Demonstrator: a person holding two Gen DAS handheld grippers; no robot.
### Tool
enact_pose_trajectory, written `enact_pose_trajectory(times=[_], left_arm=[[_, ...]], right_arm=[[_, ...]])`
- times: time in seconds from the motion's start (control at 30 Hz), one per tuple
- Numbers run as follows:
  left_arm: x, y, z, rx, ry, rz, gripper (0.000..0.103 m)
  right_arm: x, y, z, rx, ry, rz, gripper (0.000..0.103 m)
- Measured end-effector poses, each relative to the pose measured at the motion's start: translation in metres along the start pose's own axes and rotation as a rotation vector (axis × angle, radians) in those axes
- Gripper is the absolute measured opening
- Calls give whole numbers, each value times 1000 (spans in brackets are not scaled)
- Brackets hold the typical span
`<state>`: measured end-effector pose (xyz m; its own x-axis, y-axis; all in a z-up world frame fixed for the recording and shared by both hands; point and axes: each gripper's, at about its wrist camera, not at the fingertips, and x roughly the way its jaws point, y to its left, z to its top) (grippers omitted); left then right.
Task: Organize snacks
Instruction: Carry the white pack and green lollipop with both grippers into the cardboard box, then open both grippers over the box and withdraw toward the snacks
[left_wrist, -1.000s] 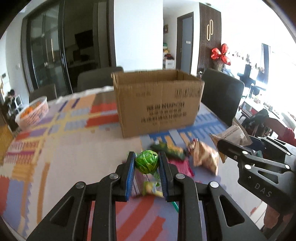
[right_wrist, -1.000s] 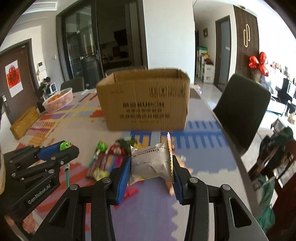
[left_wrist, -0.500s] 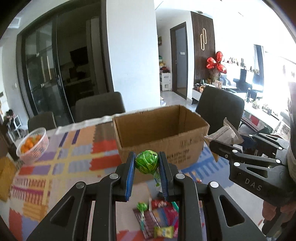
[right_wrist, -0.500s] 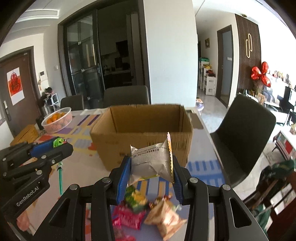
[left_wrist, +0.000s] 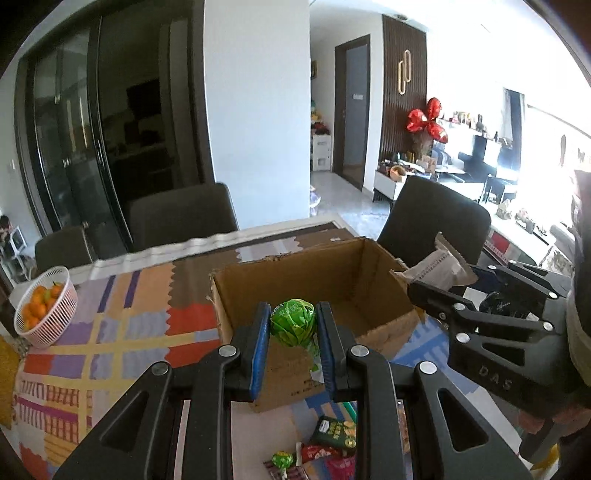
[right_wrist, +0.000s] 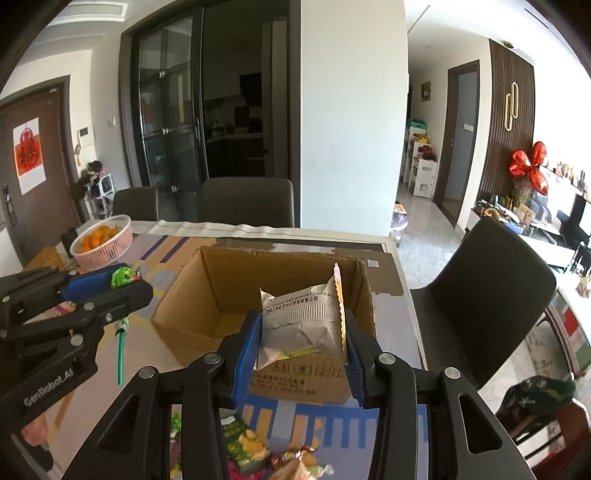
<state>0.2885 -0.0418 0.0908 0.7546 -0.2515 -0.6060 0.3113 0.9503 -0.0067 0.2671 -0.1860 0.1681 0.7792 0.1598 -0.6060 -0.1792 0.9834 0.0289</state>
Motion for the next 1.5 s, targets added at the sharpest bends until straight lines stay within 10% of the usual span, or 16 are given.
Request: enact_pose_trajectory(times=[0.6,0.87,1.5], left_arm=[[68,11,22,-29,84,77,31],[44,12,12,-23,65,96,58],[-48,-6,-15,21,5,75,64]], right_arm=[[62,-5,20,-26,87,-5,43],[53,-8,15,-29,85,-26,63],[-29,10,-7,-84,35,15,71]])
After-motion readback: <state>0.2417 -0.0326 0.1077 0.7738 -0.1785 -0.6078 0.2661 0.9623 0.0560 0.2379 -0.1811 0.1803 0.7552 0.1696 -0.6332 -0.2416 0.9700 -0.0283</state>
